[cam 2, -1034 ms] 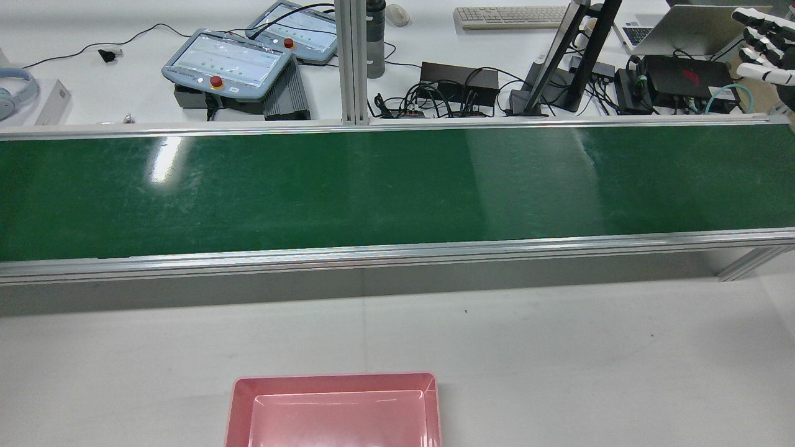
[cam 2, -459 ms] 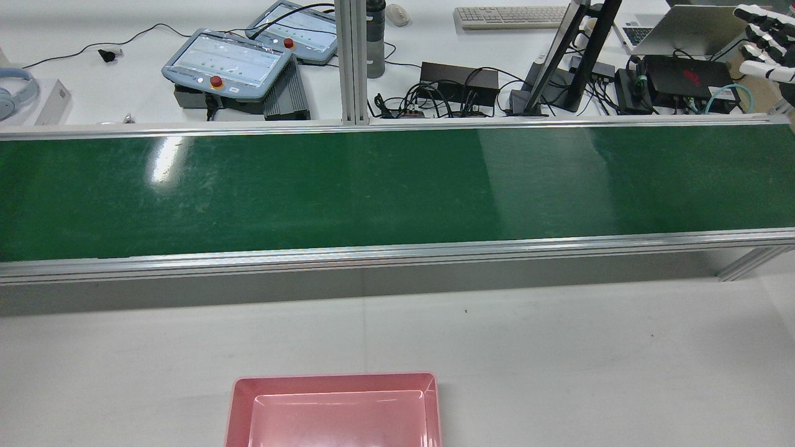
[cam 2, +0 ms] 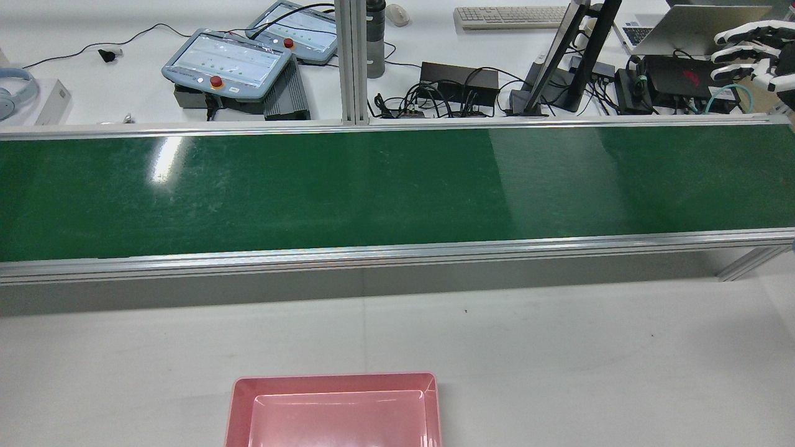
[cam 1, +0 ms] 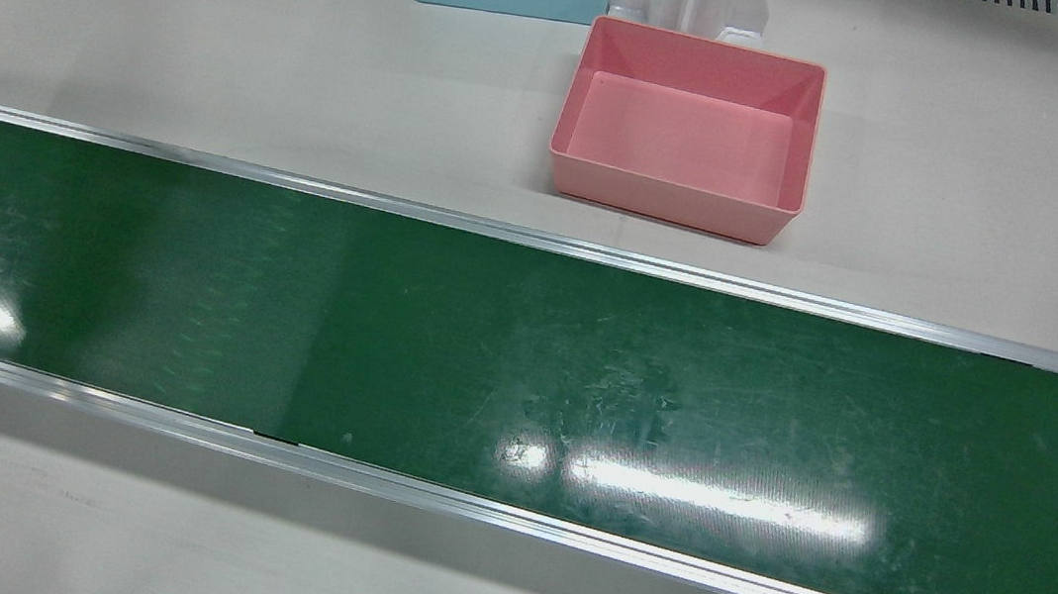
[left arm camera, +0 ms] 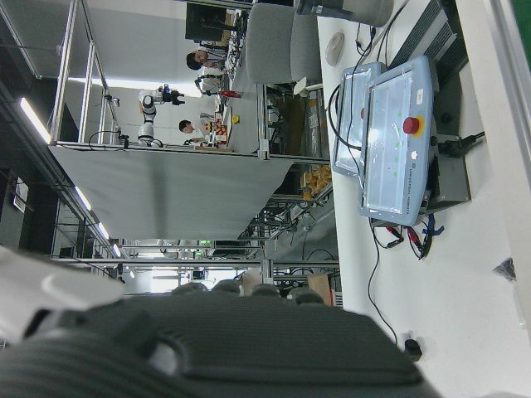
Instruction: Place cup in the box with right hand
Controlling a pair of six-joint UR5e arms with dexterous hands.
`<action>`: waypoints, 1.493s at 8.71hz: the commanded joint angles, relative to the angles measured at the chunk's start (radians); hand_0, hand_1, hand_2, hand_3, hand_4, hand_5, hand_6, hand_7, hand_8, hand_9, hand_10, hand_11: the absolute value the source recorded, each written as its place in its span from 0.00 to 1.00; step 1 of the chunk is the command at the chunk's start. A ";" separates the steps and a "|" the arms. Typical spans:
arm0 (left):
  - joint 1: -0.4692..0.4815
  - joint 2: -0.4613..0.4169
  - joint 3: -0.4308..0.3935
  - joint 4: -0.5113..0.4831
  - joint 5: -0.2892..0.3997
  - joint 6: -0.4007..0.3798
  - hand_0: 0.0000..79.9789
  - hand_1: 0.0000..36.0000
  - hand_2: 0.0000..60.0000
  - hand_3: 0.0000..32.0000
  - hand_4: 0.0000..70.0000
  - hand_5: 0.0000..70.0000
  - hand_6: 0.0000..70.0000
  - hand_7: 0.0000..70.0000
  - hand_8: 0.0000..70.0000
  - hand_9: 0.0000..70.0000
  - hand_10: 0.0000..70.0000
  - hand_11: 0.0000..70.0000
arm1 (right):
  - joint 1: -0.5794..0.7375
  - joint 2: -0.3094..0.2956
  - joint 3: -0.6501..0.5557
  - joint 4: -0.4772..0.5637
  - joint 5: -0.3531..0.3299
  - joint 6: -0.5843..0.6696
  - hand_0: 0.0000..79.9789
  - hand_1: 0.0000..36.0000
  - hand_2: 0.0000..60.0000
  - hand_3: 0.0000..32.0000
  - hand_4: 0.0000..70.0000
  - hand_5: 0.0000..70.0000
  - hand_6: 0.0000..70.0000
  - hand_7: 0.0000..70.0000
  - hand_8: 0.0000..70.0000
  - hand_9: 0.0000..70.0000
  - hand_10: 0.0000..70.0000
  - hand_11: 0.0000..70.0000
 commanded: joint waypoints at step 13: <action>0.001 0.000 0.000 0.000 0.000 0.000 0.00 0.00 0.00 0.00 0.00 0.00 0.00 0.00 0.00 0.00 0.00 0.00 | -0.004 -0.004 0.023 -0.020 -0.001 -0.001 1.00 1.00 1.00 0.00 0.87 0.37 0.58 1.00 1.00 1.00 0.89 1.00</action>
